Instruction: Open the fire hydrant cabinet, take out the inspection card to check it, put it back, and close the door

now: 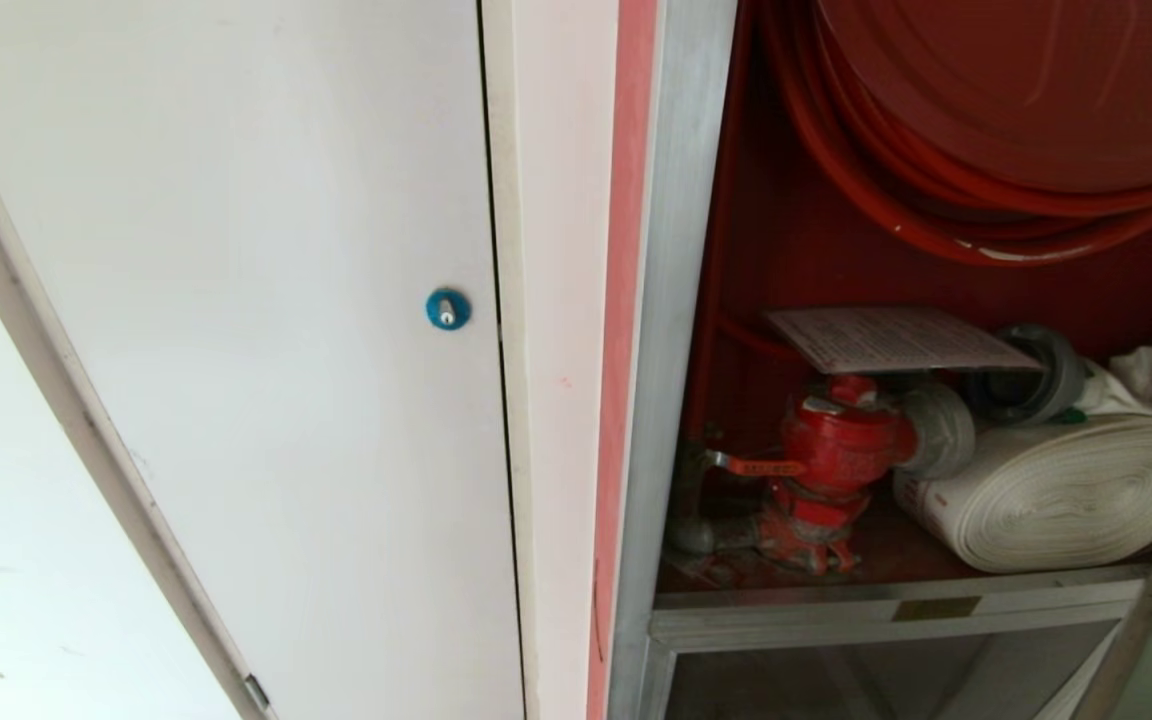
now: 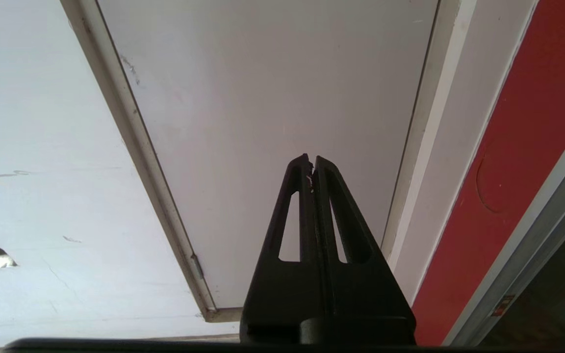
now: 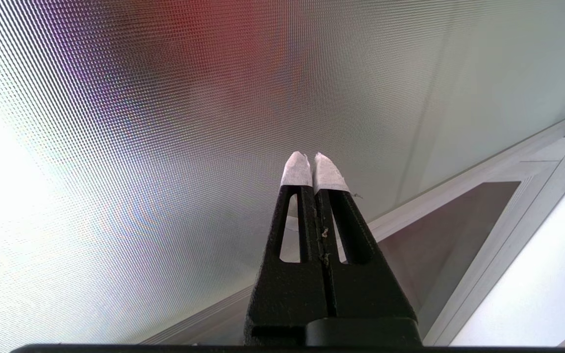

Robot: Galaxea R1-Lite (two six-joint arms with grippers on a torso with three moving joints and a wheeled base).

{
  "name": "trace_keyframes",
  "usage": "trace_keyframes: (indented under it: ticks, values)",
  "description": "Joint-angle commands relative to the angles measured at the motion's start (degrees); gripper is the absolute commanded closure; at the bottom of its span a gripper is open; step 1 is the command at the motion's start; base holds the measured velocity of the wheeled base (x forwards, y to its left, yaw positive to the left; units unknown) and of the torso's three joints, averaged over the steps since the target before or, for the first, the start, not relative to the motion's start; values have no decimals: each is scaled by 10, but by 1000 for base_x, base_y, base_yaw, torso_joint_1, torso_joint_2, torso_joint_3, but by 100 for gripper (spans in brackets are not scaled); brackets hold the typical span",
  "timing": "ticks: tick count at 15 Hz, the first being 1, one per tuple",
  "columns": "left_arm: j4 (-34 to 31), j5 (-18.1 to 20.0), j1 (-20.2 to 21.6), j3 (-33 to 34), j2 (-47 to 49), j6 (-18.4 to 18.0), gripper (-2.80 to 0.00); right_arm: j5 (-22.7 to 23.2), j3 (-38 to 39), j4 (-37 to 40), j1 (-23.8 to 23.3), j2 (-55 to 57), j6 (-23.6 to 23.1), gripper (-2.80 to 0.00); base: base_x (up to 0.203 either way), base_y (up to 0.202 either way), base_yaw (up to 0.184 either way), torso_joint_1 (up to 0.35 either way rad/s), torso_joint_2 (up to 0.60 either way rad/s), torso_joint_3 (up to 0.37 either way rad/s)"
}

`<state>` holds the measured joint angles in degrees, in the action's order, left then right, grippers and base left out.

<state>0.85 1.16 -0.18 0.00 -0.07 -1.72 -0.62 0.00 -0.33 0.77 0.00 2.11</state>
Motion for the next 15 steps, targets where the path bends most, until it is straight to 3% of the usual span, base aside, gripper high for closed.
trace_keyframes:
  ticks: [1,4,15]
  values:
    - [0,-1,0,6,1,2,0,0,1,0,0,1,0,0,0,0,0,0,0,0]
    - [0,-12,0,6,1,17,0,0,1,0,0,1,0,0,0,0,0,0,0,0]
    - [0,-12,0,6,1,18,0,0,1,0,0,1,0,0,0,0,0,0,0,0]
